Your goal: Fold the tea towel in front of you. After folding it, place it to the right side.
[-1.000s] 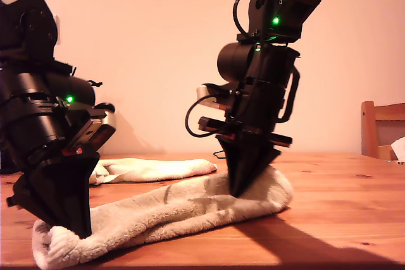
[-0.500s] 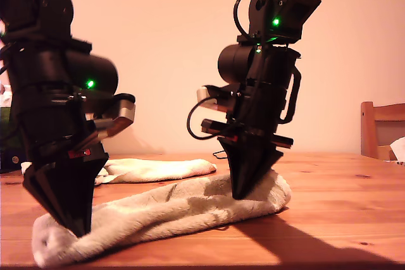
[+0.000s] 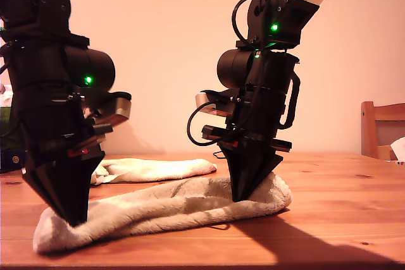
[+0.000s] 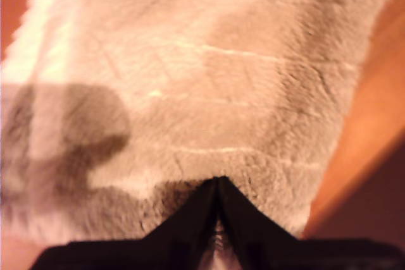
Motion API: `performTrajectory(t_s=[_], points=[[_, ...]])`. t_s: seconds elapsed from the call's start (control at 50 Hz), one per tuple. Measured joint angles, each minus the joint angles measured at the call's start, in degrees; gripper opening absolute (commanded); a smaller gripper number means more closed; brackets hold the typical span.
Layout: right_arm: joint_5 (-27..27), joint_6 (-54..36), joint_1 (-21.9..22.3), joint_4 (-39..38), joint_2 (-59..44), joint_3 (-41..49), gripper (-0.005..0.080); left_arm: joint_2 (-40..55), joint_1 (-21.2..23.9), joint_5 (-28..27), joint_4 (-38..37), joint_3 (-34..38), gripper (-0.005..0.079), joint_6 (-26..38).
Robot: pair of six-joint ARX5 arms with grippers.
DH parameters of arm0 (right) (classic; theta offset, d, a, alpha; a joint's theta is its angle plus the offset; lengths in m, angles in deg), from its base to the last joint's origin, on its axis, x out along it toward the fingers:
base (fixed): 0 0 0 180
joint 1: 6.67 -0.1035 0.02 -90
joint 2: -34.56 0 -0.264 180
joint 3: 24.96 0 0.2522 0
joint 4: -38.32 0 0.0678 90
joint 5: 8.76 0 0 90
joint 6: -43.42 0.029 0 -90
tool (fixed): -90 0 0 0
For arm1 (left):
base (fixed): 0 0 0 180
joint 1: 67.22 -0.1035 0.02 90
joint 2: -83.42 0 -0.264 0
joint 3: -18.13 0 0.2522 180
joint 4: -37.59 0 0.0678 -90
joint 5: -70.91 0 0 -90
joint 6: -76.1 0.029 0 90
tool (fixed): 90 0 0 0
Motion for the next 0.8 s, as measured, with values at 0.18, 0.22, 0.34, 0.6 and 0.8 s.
performTrajectory(t_s=[0.18, 0.22, 0.34, 0.6, 0.8], points=[[0.39, 0.0, 0.0, 0.39, 0.0, 0.0, -0.0011, -4.09, -0.83, 1.62, 2.47, 0.24, -0.0019, -0.15], [0.44, 0.0, 0.0, 0.52, 0.0, 0.0, -0.0011, -4.76, -1.03, 1.64, 2.49, 0.24, -0.0019, -0.2], [0.48, -0.02, 0.0, 1.11, 0.0, 0.0, -0.0011, -5.11, -0.98, 1.73, 2.27, 0.24, -0.0019, -0.35], [0.72, 0.0, 0.0, 2.78, 0.0, 0.0, -0.0011, -5.09, -0.98, -3.19, 0.02, 0.24, -0.0019, -1.66], [0.85, -0.02, 0.0, 3.98, 0.0, 0.0, -0.0011, -5.09, -0.96, -5.18, -2.51, 0.31, -0.0019, -1.66]])
